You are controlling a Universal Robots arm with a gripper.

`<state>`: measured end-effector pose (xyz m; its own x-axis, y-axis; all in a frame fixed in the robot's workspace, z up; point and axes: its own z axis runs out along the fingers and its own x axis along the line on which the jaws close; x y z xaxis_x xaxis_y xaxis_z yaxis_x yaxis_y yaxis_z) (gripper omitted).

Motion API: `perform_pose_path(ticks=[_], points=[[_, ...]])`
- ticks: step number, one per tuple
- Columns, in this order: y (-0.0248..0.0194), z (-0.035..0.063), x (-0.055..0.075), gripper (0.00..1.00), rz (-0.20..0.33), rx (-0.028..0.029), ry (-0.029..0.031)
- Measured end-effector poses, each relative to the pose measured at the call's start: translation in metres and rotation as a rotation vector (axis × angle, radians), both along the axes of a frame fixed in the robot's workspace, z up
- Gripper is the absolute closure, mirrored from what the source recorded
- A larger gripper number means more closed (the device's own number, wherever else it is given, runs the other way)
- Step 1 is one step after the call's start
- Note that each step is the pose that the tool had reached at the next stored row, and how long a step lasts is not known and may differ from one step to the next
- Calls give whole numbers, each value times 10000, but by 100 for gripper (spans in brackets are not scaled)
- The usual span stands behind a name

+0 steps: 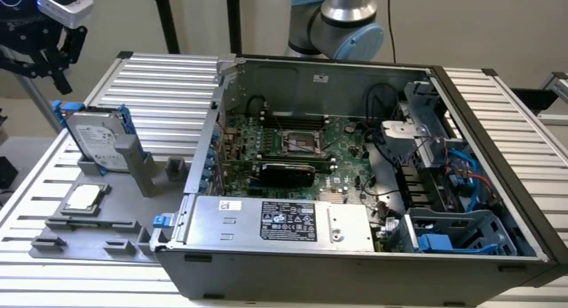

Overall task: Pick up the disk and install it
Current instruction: 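Pick up the disk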

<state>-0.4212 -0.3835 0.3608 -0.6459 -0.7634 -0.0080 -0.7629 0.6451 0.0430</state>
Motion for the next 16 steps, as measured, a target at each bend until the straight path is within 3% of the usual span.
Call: perform_pose_path(ticks=[16], points=[[0,-63,0,100,2912,-42,-1]])
